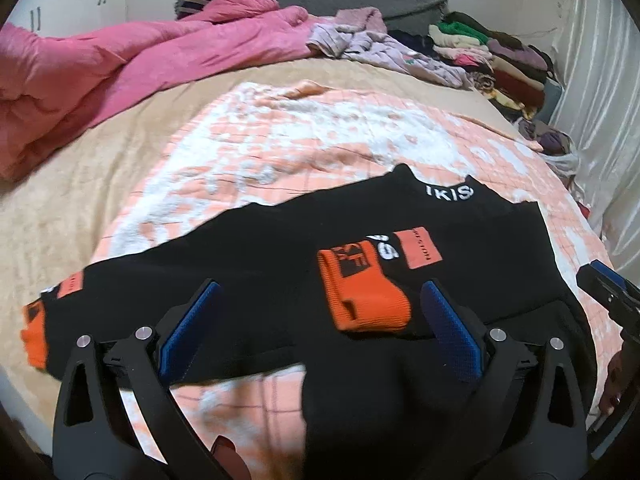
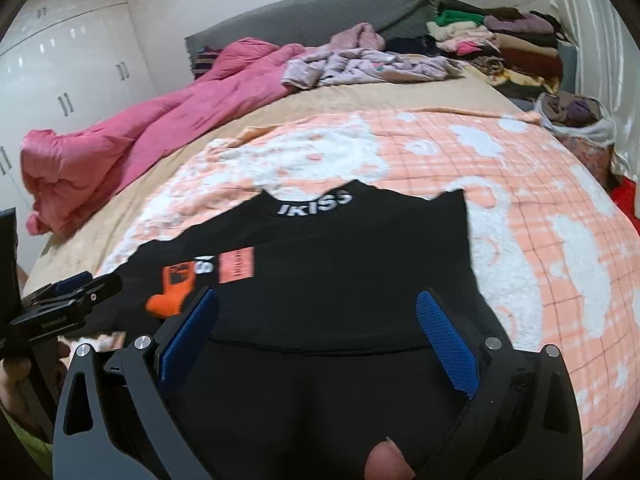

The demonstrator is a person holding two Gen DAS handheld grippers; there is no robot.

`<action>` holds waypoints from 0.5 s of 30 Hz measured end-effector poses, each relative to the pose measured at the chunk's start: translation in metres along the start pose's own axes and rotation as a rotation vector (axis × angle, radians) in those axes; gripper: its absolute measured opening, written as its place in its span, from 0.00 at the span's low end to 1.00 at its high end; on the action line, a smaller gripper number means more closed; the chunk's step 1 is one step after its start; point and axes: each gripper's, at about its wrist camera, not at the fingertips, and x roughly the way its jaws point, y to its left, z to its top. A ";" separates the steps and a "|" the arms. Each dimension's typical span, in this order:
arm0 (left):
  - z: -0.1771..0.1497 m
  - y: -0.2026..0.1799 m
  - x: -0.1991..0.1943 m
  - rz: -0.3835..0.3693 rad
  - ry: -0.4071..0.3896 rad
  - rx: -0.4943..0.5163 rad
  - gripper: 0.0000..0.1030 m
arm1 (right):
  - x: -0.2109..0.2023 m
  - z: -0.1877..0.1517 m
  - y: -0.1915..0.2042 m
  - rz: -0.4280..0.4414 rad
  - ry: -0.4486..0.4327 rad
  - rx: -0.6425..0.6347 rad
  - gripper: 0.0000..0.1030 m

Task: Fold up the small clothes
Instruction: 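Open the left tool off the cuff and move toward the other sleeve, then grasp the orange cuff of the other sleeve with the left tool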

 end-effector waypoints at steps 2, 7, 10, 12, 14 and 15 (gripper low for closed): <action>-0.001 0.006 -0.007 0.012 -0.006 -0.008 0.91 | -0.003 0.001 0.010 0.012 -0.005 -0.021 0.96; -0.006 0.019 -0.022 0.041 -0.021 -0.018 0.91 | -0.009 0.003 0.036 0.053 -0.019 -0.069 0.96; -0.008 0.027 -0.030 0.059 -0.030 -0.030 0.91 | -0.011 0.005 0.051 0.084 -0.025 -0.096 0.96; -0.008 0.034 -0.035 0.072 -0.040 -0.043 0.91 | -0.011 0.007 0.060 0.097 -0.027 -0.110 0.96; -0.008 0.039 -0.039 0.079 -0.044 -0.054 0.91 | -0.013 0.008 0.070 0.112 -0.031 -0.129 0.96; -0.008 0.042 -0.041 0.082 -0.047 -0.059 0.91 | -0.013 0.009 0.074 0.118 -0.031 -0.137 0.96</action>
